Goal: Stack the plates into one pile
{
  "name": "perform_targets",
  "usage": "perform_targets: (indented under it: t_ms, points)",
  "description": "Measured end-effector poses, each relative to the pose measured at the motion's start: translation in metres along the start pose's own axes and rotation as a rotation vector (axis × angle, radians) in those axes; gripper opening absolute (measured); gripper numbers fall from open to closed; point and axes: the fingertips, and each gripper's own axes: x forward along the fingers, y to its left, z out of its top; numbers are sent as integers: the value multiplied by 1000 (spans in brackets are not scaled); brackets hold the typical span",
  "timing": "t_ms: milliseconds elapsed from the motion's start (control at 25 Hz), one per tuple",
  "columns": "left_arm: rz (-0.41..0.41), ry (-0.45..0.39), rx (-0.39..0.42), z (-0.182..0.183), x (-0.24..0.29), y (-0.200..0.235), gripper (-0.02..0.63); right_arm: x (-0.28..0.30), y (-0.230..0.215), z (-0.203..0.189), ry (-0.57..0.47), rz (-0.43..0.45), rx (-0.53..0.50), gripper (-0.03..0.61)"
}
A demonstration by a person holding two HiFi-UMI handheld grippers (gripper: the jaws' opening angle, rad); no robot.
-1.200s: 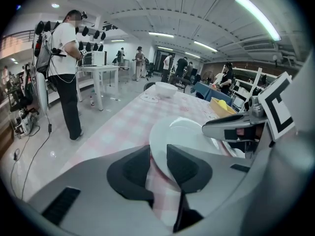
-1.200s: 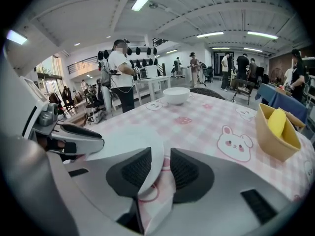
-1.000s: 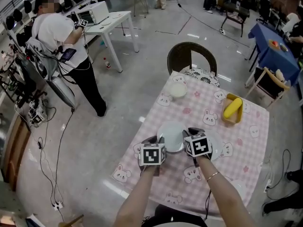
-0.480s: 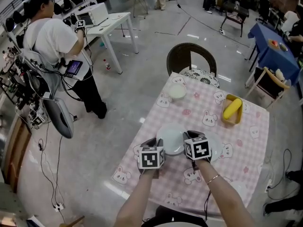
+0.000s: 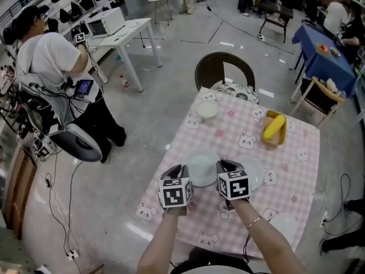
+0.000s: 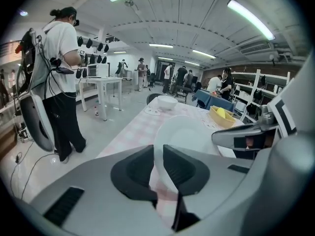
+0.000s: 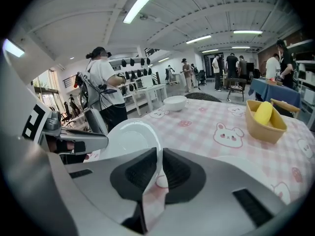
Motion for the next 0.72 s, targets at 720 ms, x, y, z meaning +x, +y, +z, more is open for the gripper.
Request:
perform_targets:
  t_ms: [720]
  points:
    - [-230, 15, 171, 2, 7, -123, 75, -100, -85, -31, -81, -213, 157, 35]
